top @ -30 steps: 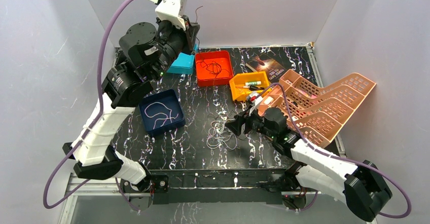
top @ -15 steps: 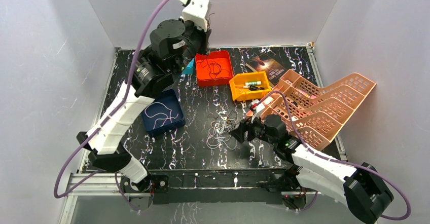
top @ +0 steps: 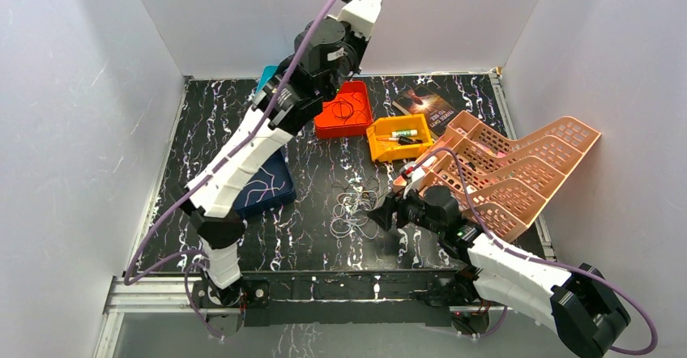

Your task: Untangle the cables

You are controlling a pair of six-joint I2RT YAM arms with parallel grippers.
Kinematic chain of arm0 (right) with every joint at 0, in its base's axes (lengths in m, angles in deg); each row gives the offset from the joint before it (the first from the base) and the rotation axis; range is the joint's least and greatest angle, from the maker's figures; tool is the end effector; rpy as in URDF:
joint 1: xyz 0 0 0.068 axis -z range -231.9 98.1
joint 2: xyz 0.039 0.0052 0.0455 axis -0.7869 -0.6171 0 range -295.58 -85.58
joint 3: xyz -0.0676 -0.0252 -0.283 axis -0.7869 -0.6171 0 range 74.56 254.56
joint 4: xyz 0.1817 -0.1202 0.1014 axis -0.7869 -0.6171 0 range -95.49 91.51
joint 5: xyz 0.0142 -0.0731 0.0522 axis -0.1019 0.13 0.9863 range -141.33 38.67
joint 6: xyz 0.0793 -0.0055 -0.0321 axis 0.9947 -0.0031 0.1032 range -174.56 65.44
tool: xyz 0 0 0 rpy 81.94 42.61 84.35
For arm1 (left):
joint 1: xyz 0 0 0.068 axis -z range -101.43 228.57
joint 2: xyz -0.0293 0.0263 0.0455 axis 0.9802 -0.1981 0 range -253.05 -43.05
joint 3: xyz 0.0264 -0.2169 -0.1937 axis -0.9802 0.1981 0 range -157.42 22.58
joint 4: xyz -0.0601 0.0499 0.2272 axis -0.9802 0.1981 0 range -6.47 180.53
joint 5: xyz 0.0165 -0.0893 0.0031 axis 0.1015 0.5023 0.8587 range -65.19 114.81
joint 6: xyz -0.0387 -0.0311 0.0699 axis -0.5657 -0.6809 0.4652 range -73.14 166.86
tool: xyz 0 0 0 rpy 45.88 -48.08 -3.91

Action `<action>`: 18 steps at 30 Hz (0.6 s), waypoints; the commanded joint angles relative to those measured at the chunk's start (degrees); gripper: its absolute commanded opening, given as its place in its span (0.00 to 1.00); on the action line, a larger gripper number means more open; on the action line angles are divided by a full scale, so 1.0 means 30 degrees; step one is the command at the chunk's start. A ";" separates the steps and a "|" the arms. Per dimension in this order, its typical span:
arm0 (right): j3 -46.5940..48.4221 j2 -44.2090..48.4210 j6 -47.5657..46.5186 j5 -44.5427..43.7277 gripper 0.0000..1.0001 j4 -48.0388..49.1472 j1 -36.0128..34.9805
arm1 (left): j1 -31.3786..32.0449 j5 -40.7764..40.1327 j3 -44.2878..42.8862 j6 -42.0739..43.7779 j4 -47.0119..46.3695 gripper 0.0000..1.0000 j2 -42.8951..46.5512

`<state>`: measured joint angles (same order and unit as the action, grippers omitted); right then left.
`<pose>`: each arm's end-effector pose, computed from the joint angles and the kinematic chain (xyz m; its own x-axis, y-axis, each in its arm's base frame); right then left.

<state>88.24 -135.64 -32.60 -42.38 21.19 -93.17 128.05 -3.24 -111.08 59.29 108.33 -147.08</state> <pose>0.1386 0.1373 0.2050 -0.4859 0.0649 -0.8716 -0.6275 0.6682 0.3996 0.2820 -0.2751 0.5628 0.1325 0.1373 -0.9816 0.3460 0.9216 0.1756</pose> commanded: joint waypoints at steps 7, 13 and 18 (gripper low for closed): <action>-0.0042 0.0444 0.0246 0.0197 0.74 0.0567 -0.0092 | -0.2347 0.0027 -0.3070 0.1154 -0.2705 0.00 -0.2553; -0.0075 0.0393 0.0243 0.0053 0.74 0.0430 -0.0094 | -0.4013 0.2096 -0.3548 -0.0122 -0.2926 0.00 -0.3518; -0.0017 0.0127 0.0241 -0.0009 0.74 0.0474 -0.0094 | -0.4893 0.2945 -0.3466 -0.0157 -0.3647 0.00 -0.4303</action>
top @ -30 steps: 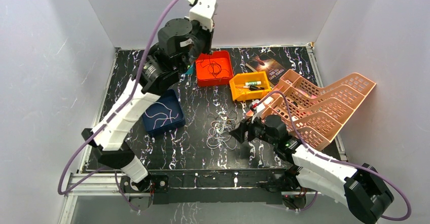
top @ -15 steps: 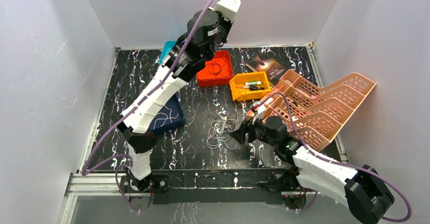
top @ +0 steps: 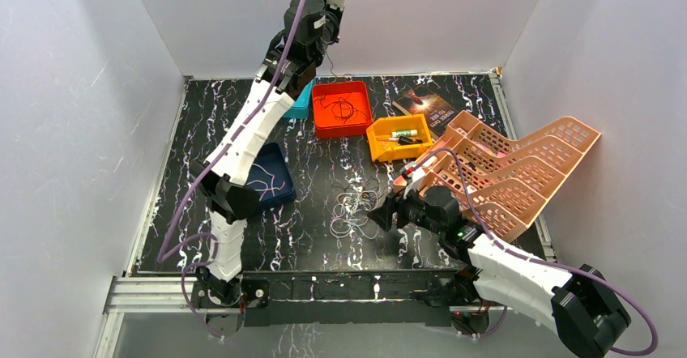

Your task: Untangle the cables

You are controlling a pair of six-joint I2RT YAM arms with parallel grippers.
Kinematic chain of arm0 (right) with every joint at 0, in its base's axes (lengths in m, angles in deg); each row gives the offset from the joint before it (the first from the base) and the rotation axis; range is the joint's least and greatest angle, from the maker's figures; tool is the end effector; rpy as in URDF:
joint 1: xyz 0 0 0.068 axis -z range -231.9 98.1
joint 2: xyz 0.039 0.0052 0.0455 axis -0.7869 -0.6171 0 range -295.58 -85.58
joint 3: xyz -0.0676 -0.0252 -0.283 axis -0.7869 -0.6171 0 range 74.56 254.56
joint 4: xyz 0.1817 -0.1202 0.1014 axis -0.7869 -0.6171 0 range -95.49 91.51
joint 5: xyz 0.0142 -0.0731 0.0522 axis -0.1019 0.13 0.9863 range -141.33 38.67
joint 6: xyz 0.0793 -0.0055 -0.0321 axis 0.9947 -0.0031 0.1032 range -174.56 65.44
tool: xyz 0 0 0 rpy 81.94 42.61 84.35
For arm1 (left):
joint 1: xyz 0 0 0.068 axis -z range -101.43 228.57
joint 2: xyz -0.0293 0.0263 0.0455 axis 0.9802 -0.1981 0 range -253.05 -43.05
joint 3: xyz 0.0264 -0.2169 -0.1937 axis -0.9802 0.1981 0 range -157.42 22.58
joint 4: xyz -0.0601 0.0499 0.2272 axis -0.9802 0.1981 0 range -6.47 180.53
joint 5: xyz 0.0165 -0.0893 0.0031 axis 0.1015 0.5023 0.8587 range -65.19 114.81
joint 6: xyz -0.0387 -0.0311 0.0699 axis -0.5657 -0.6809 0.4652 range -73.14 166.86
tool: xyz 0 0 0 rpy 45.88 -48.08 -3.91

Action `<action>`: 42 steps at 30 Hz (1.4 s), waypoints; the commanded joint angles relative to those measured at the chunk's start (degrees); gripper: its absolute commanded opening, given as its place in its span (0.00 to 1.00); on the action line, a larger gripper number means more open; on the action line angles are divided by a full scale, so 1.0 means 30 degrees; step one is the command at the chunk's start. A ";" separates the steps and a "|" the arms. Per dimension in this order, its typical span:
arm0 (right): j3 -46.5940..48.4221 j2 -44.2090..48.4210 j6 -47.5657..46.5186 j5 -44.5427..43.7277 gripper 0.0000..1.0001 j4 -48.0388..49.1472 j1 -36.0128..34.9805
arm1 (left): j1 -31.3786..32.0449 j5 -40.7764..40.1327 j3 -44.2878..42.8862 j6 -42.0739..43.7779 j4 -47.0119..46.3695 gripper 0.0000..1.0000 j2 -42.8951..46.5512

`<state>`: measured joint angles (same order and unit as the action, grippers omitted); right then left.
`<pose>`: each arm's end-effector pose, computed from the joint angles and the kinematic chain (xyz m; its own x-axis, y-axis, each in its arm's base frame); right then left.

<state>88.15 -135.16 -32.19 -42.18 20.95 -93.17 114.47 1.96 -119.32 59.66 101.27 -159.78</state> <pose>0.1375 0.1367 0.2053 -0.4895 0.0702 -0.8692 -0.6268 0.6646 0.4067 0.3944 -0.2491 0.5344 0.1530 0.1413 -0.9781 0.1995 0.9649 0.1706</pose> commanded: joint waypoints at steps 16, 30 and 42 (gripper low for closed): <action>0.0399 -0.0071 0.0029 0.0027 0.74 -0.0084 -0.0083 | -0.2013 0.1888 0.0201 -0.0602 -0.2313 0.00 -0.2736; 0.0298 -0.0251 0.0251 0.0154 0.74 0.0265 -0.0071 | -0.2391 0.3490 0.2829 -0.2287 -0.1408 0.00 -0.3855; 0.0233 -0.0015 0.0184 0.0170 0.74 -0.0086 -0.0083 | -0.2445 0.4704 0.2799 -0.3365 -0.0413 0.00 -0.6687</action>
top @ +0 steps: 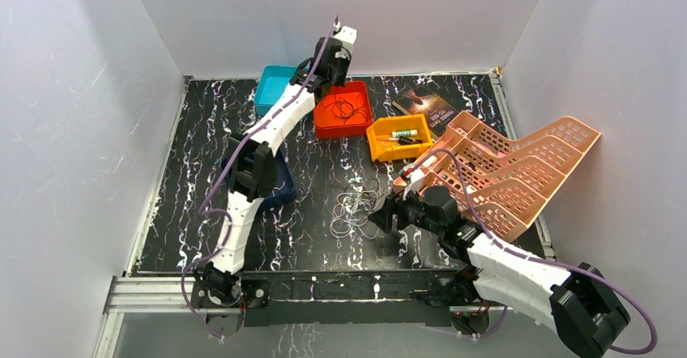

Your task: Untangle the cables

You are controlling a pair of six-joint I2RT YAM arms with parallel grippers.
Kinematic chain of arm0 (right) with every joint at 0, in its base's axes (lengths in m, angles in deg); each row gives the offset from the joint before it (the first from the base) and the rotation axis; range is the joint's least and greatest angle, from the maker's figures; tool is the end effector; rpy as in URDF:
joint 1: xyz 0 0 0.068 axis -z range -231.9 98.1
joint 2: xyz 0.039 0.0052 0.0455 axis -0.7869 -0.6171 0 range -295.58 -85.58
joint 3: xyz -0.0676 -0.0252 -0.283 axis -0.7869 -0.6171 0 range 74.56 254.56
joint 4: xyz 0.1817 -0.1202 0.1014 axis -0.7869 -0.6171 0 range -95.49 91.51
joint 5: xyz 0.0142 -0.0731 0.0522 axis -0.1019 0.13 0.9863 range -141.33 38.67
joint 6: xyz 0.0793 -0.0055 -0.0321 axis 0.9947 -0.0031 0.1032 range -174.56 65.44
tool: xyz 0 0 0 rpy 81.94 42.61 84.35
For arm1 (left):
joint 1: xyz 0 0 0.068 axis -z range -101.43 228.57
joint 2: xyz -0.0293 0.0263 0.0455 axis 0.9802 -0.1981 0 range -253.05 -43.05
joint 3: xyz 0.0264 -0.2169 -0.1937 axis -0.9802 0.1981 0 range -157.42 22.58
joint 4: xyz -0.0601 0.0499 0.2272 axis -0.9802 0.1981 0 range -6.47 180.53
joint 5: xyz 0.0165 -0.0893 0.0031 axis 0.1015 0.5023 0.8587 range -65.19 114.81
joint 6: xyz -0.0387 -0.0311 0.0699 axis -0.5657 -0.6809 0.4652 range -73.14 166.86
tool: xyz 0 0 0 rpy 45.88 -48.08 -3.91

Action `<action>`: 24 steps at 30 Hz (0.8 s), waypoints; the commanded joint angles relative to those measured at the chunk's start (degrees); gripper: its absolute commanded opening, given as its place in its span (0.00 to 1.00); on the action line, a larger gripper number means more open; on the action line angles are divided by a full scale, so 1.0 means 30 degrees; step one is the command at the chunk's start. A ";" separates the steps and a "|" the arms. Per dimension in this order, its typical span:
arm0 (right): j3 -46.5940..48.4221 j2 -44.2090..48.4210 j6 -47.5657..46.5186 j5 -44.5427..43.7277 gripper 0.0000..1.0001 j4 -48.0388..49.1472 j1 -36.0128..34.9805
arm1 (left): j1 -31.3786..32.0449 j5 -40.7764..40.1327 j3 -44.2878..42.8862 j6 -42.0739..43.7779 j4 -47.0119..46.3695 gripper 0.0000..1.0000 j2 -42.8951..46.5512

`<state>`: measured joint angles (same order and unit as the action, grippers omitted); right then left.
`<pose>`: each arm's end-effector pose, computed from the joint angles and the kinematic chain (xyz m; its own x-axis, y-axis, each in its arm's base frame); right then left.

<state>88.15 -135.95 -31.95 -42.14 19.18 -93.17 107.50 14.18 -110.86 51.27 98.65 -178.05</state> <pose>0.1373 0.1366 0.1985 -0.5211 0.0475 -0.8522 -0.6113 0.6760 0.4115 0.5200 -0.2714 0.3256 -0.2256 0.2109 -0.9511 0.3391 0.9322 0.1263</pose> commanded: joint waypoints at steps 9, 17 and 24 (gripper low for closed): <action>0.0130 0.0676 0.0169 0.0137 0.74 0.0153 -0.0096 | -0.0459 0.1677 -0.0523 -0.1390 0.1341 0.03 -0.2483; 0.0203 0.0321 0.0212 0.0300 0.75 0.0438 -0.0091 | -0.0594 0.1805 -0.0536 -0.1400 0.1576 0.42 -0.1722; 0.0266 0.0277 0.0318 0.0372 0.75 0.0613 -0.0083 | -0.0591 0.1985 -0.0032 -0.1435 0.1612 0.61 -0.0008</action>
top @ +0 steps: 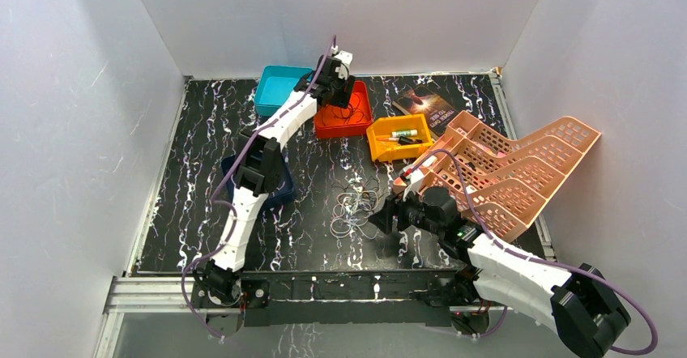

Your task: Untangle the cables

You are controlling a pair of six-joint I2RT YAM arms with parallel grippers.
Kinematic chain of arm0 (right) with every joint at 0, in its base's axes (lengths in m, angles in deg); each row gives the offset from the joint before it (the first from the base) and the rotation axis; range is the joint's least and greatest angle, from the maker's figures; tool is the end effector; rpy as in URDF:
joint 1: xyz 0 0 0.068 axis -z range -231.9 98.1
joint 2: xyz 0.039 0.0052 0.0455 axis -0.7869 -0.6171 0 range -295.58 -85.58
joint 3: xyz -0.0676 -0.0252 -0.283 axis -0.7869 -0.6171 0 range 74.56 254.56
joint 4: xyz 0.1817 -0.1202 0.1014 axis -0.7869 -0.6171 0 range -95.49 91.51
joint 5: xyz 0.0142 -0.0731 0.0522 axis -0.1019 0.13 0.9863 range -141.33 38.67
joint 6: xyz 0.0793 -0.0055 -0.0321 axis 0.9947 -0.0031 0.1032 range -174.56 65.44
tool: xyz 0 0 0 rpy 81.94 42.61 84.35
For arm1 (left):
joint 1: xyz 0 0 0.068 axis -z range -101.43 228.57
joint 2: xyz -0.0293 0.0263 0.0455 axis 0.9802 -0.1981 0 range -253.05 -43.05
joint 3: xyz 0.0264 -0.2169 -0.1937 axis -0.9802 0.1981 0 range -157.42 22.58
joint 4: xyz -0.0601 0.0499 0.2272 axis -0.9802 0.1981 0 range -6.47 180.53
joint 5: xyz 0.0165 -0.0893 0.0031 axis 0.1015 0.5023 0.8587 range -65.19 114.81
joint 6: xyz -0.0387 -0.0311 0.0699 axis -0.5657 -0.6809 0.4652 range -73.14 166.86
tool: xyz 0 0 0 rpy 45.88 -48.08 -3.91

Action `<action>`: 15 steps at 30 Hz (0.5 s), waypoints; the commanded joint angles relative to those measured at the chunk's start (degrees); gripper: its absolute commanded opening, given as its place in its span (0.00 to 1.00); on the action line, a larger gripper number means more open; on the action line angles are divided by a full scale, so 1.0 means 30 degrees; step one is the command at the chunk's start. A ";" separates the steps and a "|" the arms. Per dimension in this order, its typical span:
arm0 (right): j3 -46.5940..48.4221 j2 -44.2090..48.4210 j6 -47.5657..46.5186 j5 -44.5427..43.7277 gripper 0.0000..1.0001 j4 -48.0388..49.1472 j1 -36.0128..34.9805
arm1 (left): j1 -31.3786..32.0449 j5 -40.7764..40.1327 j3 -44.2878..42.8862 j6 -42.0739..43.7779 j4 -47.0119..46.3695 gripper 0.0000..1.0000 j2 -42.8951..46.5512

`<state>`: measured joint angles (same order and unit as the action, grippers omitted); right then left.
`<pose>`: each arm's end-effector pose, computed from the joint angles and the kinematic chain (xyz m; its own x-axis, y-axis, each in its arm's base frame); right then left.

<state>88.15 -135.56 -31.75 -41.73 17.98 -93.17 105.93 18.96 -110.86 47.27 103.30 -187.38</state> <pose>0.1357 0.1359 0.1968 -0.5339 0.0399 -0.8446 -0.6090 0.6748 0.4168 0.5439 -0.2727 0.2200 -0.4500 0.2408 -0.8600 0.3825 0.9221 0.0580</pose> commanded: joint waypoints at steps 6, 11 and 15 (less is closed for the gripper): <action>0.0509 0.0418 0.0204 0.0069 0.75 0.0668 -0.0095 | -0.0066 0.0408 0.0893 -0.0091 0.0169 0.77 0.4805; 0.0872 0.0628 0.0339 -0.0375 0.76 0.0366 -0.0076 | -0.0067 0.0242 0.2649 -0.0235 0.0407 0.79 0.6723; 0.1440 0.0529 0.1146 -0.1928 0.77 0.0012 -0.0083 | -0.0066 0.0808 0.5199 -0.0766 0.0456 0.80 0.9172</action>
<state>88.41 -134.64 -30.46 -43.17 17.72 -93.20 105.91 19.69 -101.05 46.59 103.46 -169.07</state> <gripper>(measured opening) 0.767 0.795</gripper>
